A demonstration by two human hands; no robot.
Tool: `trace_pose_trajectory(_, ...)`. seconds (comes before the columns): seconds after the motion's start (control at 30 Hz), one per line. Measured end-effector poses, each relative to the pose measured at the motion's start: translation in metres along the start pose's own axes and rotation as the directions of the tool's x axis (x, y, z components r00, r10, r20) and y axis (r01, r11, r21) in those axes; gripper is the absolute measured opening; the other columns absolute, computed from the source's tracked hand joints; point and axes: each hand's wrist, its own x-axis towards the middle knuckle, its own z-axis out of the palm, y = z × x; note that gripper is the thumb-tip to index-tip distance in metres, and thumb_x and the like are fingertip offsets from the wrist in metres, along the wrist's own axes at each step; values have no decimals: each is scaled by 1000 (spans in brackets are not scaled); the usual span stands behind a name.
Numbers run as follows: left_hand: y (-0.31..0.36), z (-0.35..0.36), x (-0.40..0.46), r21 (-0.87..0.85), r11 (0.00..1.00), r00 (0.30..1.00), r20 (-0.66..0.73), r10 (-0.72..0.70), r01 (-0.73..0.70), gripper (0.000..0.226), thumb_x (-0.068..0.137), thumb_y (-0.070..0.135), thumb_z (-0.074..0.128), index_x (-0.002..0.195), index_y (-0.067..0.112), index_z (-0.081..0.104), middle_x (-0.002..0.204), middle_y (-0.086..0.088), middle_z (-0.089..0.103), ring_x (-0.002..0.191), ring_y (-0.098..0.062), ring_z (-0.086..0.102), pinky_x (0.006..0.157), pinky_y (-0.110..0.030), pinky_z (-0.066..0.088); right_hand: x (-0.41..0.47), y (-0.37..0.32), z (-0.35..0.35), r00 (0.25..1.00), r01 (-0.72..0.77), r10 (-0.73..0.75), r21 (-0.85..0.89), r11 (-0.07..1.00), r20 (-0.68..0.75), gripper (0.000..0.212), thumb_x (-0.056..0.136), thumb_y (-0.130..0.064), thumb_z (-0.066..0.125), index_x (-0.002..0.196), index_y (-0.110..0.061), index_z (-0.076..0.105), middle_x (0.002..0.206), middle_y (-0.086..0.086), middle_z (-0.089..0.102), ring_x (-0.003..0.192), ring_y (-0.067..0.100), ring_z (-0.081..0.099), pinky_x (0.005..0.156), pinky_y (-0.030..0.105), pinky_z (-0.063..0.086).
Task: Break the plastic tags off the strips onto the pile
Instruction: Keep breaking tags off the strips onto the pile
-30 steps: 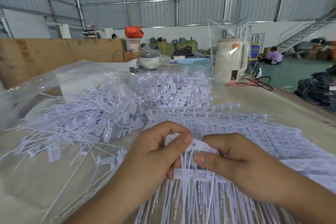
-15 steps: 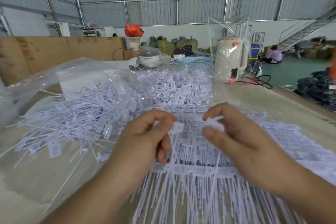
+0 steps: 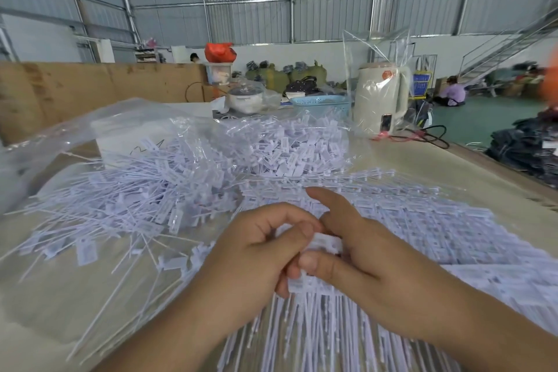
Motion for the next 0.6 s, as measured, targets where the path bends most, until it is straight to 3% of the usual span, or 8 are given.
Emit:
trace_pose_trajectory(0.07,-2,-4,2,-10,1000,998,-67,-1,0,23,92,18,59,78,27,74,46,-1,52,38,-14,46,43,-22,41,0,1,-7,1000,10,-10,14,1000,-15,54,89,-69,39,131,-36,44,88,-14,59,76,5,59,67,24,47)
trace_pose_trajectory(0.1,-3,-7,3,-25,1000,995,-96,-2,0,23,91,18,59,77,28,74,47,-1,53,38,-15,45,43,-24,42,0,2,-10,1000,14,-14,23,1000,-15,40,92,-63,42,114,-32,56,79,-11,57,67,7,55,60,26,44)
trace_pose_trajectory(0.2,-6,-8,4,-26,999,994,-104,17,-20,16,88,24,62,78,29,73,48,-2,54,39,-16,47,43,-26,43,0,7,-14,998,-56,56,78,995,8,28,93,-51,51,76,-29,55,57,-9,44,50,6,40,50,28,33)
trace_pose_trajectory(0.23,-5,-7,3,-24,1000,996,-87,18,-21,9,83,33,65,79,31,73,48,0,54,39,-14,47,44,-26,43,0,8,-13,997,-74,73,81,994,16,28,91,-50,52,73,-29,53,55,-8,42,49,7,38,49,30,32)
trace_pose_trajectory(0.33,-6,-5,1,8,999,995,-89,38,-37,23,60,51,71,76,35,71,44,6,52,38,-7,47,43,-22,43,0,9,-10,998,-68,66,87,994,25,28,93,-44,54,67,-35,50,53,-10,39,50,8,36,49,28,31)
trace_pose_trajectory(0.47,-8,-4,3,22,999,990,-136,48,-45,7,71,38,72,74,33,68,43,4,50,38,-9,46,44,-22,43,0,6,-8,995,-95,95,83,992,7,30,95,-41,53,66,-35,48,52,-11,40,48,4,35,48,24,31)
trace_pose_trajectory(0.53,-10,-2,5,-32,998,985,-166,53,-59,12,70,41,71,74,30,68,45,1,52,40,-11,48,44,-22,43,1,4,-6,992,-97,101,60,994,-72,31,95,-42,53,68,-28,45,52,-10,41,47,5,35,48,23,30)
trace_pose_trajectory(0.6,-9,3,6,-91,994,979,-199,48,-67,15,66,43,68,74,30,68,47,0,54,41,-12,49,43,-21,42,3,-3,-1,980,-87,93,40,995,-176,32,95,-37,54,64,-32,46,49,-11,41,44,6,34,46,21,29)
